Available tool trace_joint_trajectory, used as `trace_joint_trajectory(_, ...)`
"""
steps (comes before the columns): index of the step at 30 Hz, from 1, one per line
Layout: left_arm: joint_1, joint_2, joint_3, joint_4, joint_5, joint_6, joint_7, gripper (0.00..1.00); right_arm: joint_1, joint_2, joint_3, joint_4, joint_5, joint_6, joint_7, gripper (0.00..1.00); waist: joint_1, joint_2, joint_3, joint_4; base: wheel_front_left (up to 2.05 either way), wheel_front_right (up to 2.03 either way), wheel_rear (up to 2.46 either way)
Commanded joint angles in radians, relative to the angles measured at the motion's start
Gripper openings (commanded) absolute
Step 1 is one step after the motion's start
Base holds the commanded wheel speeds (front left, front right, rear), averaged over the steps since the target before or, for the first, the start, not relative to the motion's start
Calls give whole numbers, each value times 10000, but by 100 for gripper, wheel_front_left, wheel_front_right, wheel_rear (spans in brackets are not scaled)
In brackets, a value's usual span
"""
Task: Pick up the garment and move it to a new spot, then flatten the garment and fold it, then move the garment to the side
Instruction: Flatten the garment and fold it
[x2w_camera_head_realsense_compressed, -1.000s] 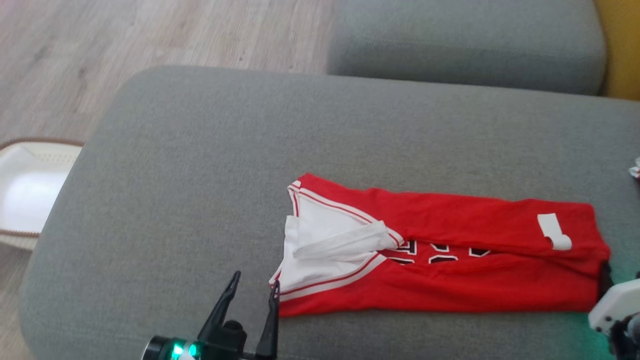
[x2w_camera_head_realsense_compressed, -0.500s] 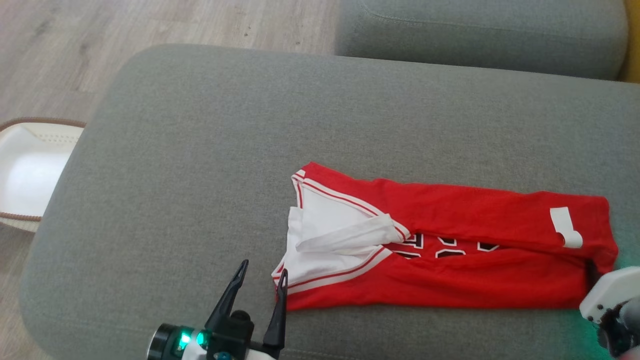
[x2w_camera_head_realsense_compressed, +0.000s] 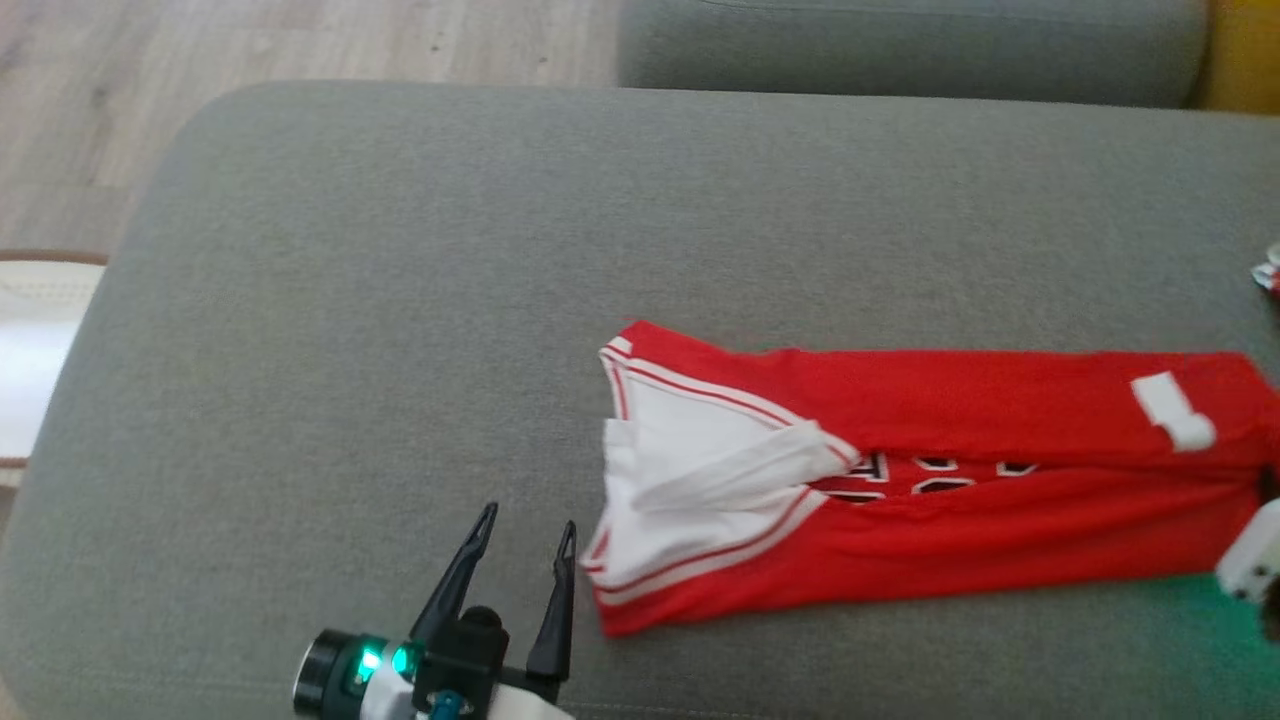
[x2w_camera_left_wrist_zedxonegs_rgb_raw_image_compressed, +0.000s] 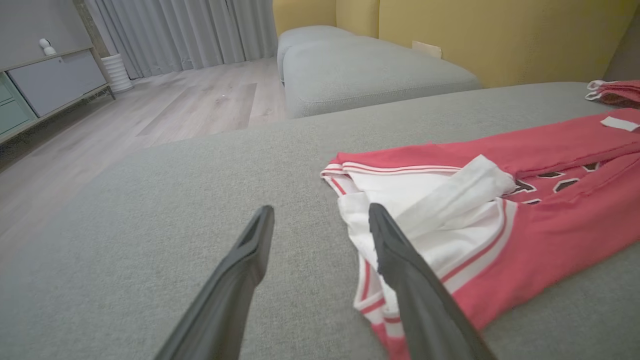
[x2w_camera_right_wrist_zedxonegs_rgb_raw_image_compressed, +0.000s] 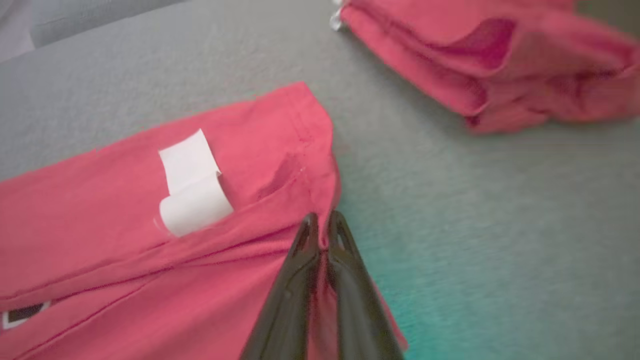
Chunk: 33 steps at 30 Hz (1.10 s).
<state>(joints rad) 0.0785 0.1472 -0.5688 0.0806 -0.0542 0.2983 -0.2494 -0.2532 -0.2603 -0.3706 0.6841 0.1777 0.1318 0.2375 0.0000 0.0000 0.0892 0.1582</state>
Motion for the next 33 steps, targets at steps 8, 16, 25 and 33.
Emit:
trace_joint_trajectory(8, -545, -165, 437, -270, 132, -71, -124, 100, 130, -516, 334, -2440, 542, -11, 685, 0, 0, 0, 7, -446, 0, 0, 0)
trace_joint_trajectory(16, -509, -292, 386, -85, 98, -221, -124, 100, 803, 223, 1626, -5499, 1666, -11, 1828, 0, 0, 0, -385, -333, 0, 0, 0)
trace_joint_trajectory(25, -373, -336, 389, -26, 118, -341, -124, 100, 1355, 1037, 3342, -7473, 2305, -11, 2594, 0, 0, 0, -741, 470, 0, 0, 0)
trace_joint_trajectory(33, -308, -385, 309, 58, 155, -487, -124, 100, 1461, 1636, 4848, -7164, 2507, -11, 2562, 0, 0, 0, -893, 1176, 0, 0, 0)
